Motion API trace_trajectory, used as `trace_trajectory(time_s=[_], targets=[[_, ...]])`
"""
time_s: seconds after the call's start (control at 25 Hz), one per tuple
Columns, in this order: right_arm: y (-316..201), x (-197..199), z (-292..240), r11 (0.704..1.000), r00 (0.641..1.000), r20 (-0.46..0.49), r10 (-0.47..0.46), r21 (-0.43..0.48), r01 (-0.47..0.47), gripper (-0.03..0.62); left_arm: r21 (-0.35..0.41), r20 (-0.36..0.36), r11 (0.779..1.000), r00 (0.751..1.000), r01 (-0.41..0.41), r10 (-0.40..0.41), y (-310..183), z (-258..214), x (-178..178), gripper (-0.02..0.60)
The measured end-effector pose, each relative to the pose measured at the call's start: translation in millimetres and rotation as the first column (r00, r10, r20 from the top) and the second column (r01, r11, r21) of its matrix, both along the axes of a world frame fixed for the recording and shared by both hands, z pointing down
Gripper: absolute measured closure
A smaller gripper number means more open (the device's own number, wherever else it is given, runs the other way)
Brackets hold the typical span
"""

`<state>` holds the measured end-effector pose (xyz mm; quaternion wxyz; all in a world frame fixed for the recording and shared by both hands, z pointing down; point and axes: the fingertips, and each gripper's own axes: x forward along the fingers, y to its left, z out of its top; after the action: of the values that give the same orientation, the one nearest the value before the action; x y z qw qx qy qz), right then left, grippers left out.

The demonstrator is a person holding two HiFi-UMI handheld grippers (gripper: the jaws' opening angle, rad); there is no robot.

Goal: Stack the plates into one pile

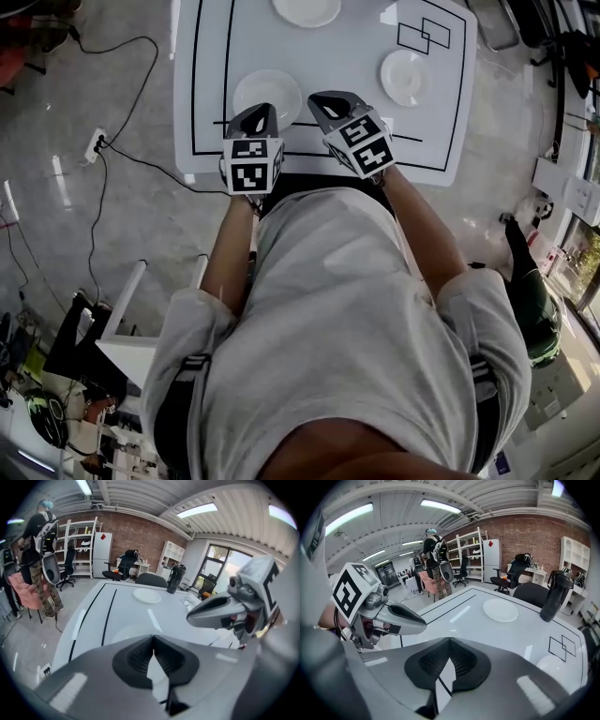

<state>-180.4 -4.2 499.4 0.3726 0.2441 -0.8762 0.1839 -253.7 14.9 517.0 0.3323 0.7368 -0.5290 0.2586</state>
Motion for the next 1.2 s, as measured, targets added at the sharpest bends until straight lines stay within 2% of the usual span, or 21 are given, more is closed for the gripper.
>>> trace_trajectory(time_s=[0.12,0.24,0.44,0.56,0.72,0.84,0.92,1.04,1.2], targets=[[-5,-4,12,0.997,0.998,-0.013,0.069,-0.027,-0.069,0.593,-0.02,0.05,0.999,0.998,-0.043,0.044,1,9,-16,0.58],[-2,-4,24,0.987,0.991,-0.005,0.134,-0.092,-0.134,0.592,-0.042,0.058,0.998,0.997,-0.049,0.052,1,17,-28,0.58],[5,2,41,0.986,0.991,-0.054,0.121,-0.112,-0.127,0.592,-0.102,0.103,0.995,0.994,-0.01,0.021,4,30,-55,0.578],[5,3,46,0.984,0.991,-0.051,0.126,-0.121,-0.132,0.591,-0.139,0.12,0.99,0.993,0.014,0.003,7,38,-70,0.58],[5,-1,54,0.979,0.988,-0.053,0.142,-0.142,-0.148,0.563,-0.141,0.134,0.989,0.991,0.044,-0.025,5,43,-82,0.578],[5,-4,57,0.974,0.987,-0.047,0.155,-0.157,-0.161,0.546,-0.173,0.116,0.982,0.992,0.071,-0.051,4,51,-84,0.568],[4,-4,62,0.971,0.985,-0.052,0.163,-0.166,-0.169,0.532,-0.205,0.105,0.976,0.993,0.068,-0.047,5,57,-82,0.5],[1,-3,72,0.959,0.981,-0.051,0.188,-0.208,-0.195,0.523,-0.232,0.103,0.97,0.993,0.071,-0.048,6,65,-83,0.491],[-2,-2,76,0.944,0.974,-0.049,0.222,-0.238,-0.227,0.508,-0.269,0.037,0.961,0.998,0.064,-0.057,5,69,-78,0.462]])
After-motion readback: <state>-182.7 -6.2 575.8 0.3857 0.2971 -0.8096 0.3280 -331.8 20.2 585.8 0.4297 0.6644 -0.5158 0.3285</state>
